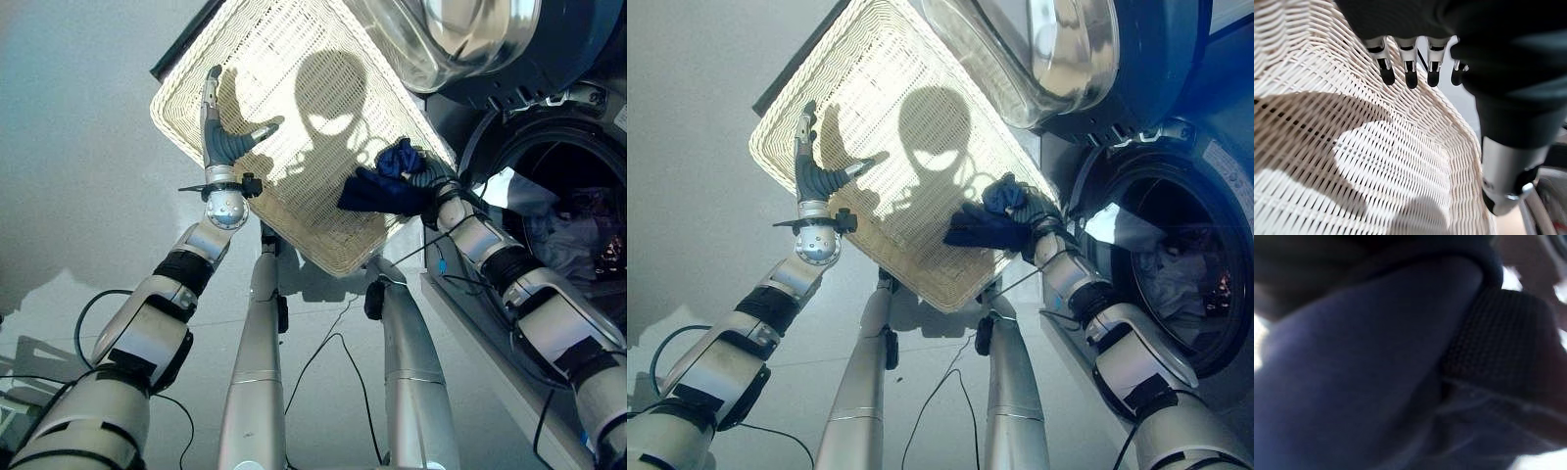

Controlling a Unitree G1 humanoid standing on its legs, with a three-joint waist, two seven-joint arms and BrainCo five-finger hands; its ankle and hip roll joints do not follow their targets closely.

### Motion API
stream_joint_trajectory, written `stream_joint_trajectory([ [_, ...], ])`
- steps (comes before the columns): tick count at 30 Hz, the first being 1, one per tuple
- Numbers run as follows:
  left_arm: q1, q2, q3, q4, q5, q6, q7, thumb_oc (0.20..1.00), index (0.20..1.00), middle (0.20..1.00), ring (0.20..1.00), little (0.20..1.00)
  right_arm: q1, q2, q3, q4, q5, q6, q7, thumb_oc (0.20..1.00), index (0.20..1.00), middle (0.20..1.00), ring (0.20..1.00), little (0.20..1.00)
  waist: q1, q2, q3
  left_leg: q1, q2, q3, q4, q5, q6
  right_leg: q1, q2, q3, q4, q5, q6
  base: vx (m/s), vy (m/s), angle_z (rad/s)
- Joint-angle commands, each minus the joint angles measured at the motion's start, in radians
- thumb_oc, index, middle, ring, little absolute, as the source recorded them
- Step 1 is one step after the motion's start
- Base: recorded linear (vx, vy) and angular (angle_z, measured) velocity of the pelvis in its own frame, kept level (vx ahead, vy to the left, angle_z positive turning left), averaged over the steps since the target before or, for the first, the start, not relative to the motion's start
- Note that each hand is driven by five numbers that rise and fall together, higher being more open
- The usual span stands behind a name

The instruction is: Put the clothes into the washing machine.

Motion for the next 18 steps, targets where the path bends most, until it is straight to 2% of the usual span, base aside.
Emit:
stream_joint_trajectory([
  [1,0.016,-0.023,0.065,-0.022,0.031,-0.036,0.016,1.0,1.0,1.0,1.0,1.0,0.078,0.001,-0.044,-0.106,0.354,-0.17,0.089,0.2,0.2,0.2,0.2,0.2,-0.033,0.027,-0.023,-0.043,-0.027,0.055,0.126,-0.085,-0.013,0.042,0.059,0.0,-0.21,0.185,0.107,0.0,0.018,-0.05],
  [2,0.018,-0.023,0.065,-0.021,0.031,-0.037,0.016,1.0,1.0,1.0,1.0,1.0,0.085,0.004,-0.054,-0.114,0.396,-0.184,0.101,0.2,0.2,0.2,0.2,0.2,-0.034,0.027,-0.023,-0.041,-0.027,0.056,0.125,-0.085,-0.013,0.043,0.059,0.001,-0.21,0.185,0.107,0.0,0.021,-0.06],
  [3,0.027,-0.021,0.07,-0.022,0.034,-0.039,0.021,1.0,1.0,1.0,1.0,1.0,0.119,0.017,-0.092,-0.137,0.498,-0.225,0.143,0.2,0.2,0.2,0.2,0.2,-0.039,0.022,-0.023,-0.036,-0.024,0.058,0.122,-0.087,-0.014,0.046,0.061,0.003,-0.21,0.185,0.108,0.0,0.015,-0.04],
  [4,0.028,-0.021,0.069,-0.022,0.034,-0.039,0.021,1.0,1.0,1.0,1.0,1.0,0.122,0.017,-0.094,-0.138,0.505,-0.227,0.148,0.2,0.2,0.2,0.2,0.2,-0.039,0.022,-0.023,-0.036,-0.023,0.058,0.122,-0.087,-0.014,0.046,0.061,0.004,-0.21,0.185,0.108,0.0,0.0,0.0],
  [6,0.036,-0.012,0.076,-0.022,0.032,-0.043,0.023,1.0,1.0,1.0,1.0,1.0,0.159,0.031,-0.146,-0.165,0.663,-0.264,0.225,0.2,0.2,0.2,0.2,0.2,-0.046,0.016,-0.023,-0.031,-0.02,0.06,0.115,-0.088,-0.015,0.05,0.063,0.006,-0.216,0.187,0.111,0.0,0.0,0.0],
  [9,0.044,-0.006,0.079,-0.023,0.03,-0.045,0.025,1.0,1.0,1.0,1.0,1.0,0.184,0.038,-0.187,-0.172,0.773,-0.282,0.291,0.2,0.2,0.2,0.2,0.2,-0.049,0.012,-0.023,-0.024,-0.016,0.062,0.108,-0.089,-0.015,0.054,0.065,0.008,-0.22,0.19,0.113,0.0,0.001,-0.01],
  [13,0.051,0.024,0.086,-0.008,0.015,-0.062,0.011,1.0,1.0,1.0,1.0,1.0,0.217,0.028,-0.282,-0.144,1.031,-0.311,0.41,0.2,0.2,0.2,0.2,0.2,-0.055,0.0,-0.023,-0.013,-0.012,0.06,0.104,-0.099,-0.015,0.066,0.066,0.007,-0.229,0.193,0.12,0.0,-0.015,-0.07],
  [18,0.048,0.052,0.087,0.018,0.0,-0.09,-0.001,1.0,1.0,1.0,1.0,1.0,0.235,0.011,-0.378,-0.068,1.248,-0.337,0.477,0.2,0.2,0.2,0.2,0.2,-0.061,-0.009,-0.023,-0.008,-0.008,0.059,0.092,-0.106,-0.017,0.078,0.064,0.004,-0.253,0.203,0.126,-0.01,-0.028,-0.07],
])
